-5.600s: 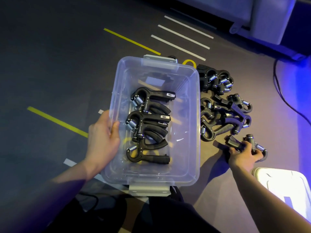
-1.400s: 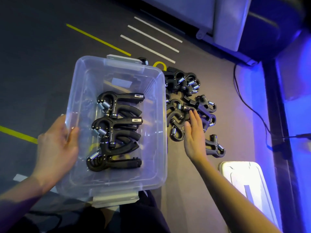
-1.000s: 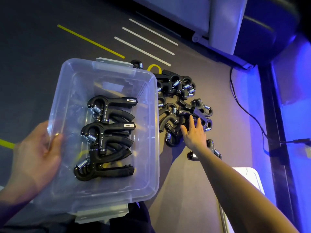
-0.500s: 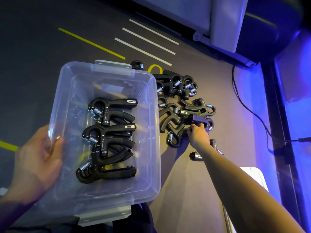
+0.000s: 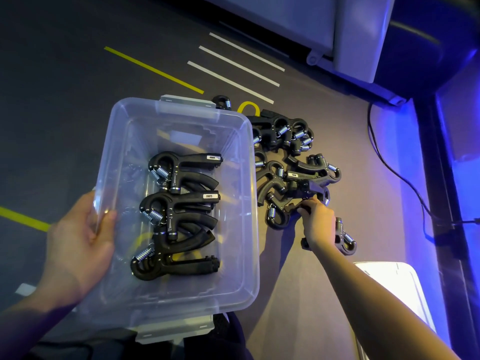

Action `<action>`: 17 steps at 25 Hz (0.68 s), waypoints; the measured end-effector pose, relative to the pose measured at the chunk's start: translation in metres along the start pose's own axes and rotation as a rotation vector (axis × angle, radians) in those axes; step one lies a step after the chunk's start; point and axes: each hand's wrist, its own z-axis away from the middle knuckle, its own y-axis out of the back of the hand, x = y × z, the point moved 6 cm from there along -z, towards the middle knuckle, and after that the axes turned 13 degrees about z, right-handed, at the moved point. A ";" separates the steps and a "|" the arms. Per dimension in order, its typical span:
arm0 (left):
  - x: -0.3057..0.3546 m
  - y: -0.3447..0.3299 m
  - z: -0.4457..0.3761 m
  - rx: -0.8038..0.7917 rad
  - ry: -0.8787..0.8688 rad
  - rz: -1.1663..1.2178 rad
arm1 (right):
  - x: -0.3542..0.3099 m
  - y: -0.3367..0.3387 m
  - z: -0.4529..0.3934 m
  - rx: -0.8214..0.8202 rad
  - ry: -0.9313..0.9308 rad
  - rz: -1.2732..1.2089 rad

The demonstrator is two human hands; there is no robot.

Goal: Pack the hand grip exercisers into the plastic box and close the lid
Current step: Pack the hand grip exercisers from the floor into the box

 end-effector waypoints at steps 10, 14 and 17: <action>0.029 0.003 0.001 0.018 -0.002 -0.025 | -0.035 0.057 0.038 0.272 -0.076 -0.504; 0.031 0.004 0.001 0.017 0.002 -0.038 | -0.078 0.105 0.061 0.472 0.250 -0.535; 0.031 0.004 0.001 0.019 -0.005 -0.037 | -0.118 0.144 0.082 0.610 0.488 -0.496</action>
